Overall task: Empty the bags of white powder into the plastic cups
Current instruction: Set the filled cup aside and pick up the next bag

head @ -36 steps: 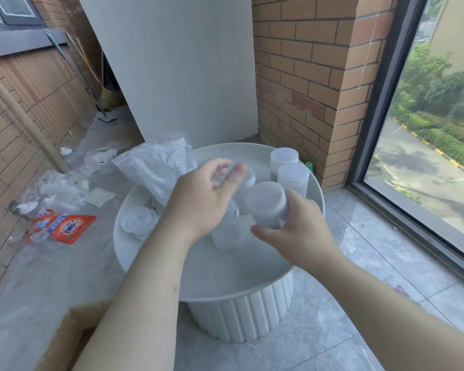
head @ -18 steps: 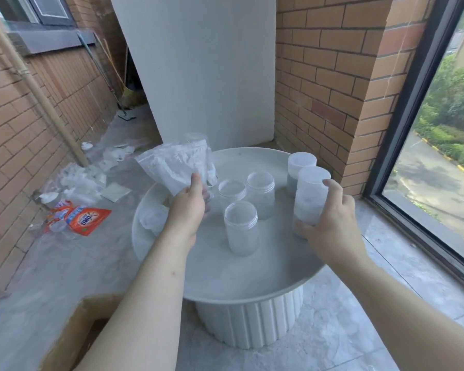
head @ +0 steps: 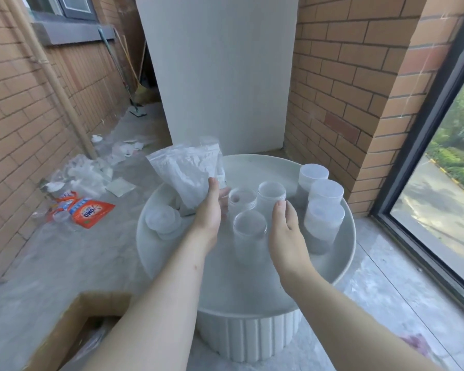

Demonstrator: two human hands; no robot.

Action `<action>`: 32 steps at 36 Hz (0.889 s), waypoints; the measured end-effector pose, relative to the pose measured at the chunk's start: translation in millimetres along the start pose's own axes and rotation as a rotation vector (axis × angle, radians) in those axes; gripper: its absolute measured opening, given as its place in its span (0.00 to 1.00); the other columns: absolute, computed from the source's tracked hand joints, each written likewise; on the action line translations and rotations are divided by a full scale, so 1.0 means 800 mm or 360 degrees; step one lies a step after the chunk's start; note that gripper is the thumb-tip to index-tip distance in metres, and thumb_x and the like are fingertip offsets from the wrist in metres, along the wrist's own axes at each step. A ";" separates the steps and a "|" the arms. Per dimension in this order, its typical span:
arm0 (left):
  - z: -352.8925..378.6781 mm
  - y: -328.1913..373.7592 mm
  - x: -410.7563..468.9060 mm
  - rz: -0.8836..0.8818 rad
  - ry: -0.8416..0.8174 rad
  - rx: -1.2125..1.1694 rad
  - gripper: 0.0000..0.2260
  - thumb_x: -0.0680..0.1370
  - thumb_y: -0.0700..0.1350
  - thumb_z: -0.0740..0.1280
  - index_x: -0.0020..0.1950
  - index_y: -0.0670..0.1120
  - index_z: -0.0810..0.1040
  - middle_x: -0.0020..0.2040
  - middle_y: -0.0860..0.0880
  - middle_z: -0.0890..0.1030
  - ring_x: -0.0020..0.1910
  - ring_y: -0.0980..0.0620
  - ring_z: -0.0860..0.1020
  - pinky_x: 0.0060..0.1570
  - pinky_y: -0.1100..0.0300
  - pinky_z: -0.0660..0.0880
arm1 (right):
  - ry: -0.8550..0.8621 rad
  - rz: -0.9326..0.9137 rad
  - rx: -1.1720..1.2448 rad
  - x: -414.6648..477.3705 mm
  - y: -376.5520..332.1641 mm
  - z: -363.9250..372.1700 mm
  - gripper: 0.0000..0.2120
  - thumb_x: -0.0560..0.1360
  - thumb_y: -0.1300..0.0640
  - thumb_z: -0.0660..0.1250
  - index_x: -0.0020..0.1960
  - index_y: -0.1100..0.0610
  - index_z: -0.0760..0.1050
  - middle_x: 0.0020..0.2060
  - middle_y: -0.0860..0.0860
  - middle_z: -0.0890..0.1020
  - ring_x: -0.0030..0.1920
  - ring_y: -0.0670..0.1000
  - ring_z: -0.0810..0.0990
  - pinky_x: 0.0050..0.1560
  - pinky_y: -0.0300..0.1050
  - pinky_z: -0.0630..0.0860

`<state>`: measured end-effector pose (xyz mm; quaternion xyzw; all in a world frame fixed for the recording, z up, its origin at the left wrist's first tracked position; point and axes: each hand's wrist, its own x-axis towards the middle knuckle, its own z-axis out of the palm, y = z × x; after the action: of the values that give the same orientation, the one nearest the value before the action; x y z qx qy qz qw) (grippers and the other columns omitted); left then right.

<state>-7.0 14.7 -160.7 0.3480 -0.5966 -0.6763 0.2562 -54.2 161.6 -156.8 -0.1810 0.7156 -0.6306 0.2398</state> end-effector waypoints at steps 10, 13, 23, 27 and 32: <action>0.009 -0.003 -0.006 -0.0023 -0.0032 -0.0028 0.31 0.83 0.64 0.45 0.72 0.46 0.72 0.64 0.50 0.79 0.62 0.53 0.77 0.68 0.54 0.69 | 0.0118 0.0456 0.0243 0.053 0.006 0.006 0.34 0.78 0.26 0.46 0.78 0.40 0.62 0.74 0.42 0.70 0.73 0.53 0.70 0.72 0.55 0.67; 0.020 -0.016 -0.011 -0.0033 -0.0113 -0.0154 0.36 0.75 0.74 0.51 0.73 0.54 0.71 0.72 0.53 0.74 0.71 0.52 0.72 0.74 0.47 0.63 | 0.0090 0.0497 0.0274 0.055 0.009 0.012 0.33 0.76 0.25 0.46 0.75 0.38 0.66 0.70 0.42 0.73 0.68 0.54 0.74 0.57 0.52 0.74; 0.023 -0.027 -0.024 -0.0066 -0.0287 -0.0619 0.27 0.85 0.60 0.47 0.66 0.45 0.78 0.63 0.39 0.81 0.64 0.40 0.78 0.69 0.42 0.70 | -0.0075 0.0324 0.0315 0.050 0.018 0.029 0.29 0.76 0.27 0.50 0.65 0.40 0.77 0.60 0.42 0.82 0.61 0.49 0.81 0.66 0.53 0.75; 0.007 -0.028 -0.034 -0.0052 -0.0260 -0.0651 0.25 0.85 0.57 0.47 0.65 0.45 0.77 0.59 0.43 0.83 0.59 0.44 0.82 0.58 0.49 0.76 | -0.0075 0.0289 0.0356 0.042 0.022 0.041 0.30 0.74 0.28 0.52 0.68 0.40 0.74 0.63 0.42 0.81 0.63 0.49 0.79 0.68 0.56 0.74; -0.007 -0.026 -0.052 -0.0080 -0.0192 -0.0692 0.23 0.85 0.56 0.50 0.63 0.44 0.78 0.56 0.43 0.85 0.54 0.45 0.83 0.54 0.50 0.77 | -0.0105 0.0299 0.0384 0.034 0.023 0.051 0.29 0.73 0.27 0.52 0.65 0.39 0.74 0.60 0.42 0.81 0.62 0.49 0.80 0.67 0.56 0.74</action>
<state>24.7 45.9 -174.4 0.2584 -0.4421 -0.8147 0.2721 -52.1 115.5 -181.5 -0.1038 0.6401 -0.6805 0.3412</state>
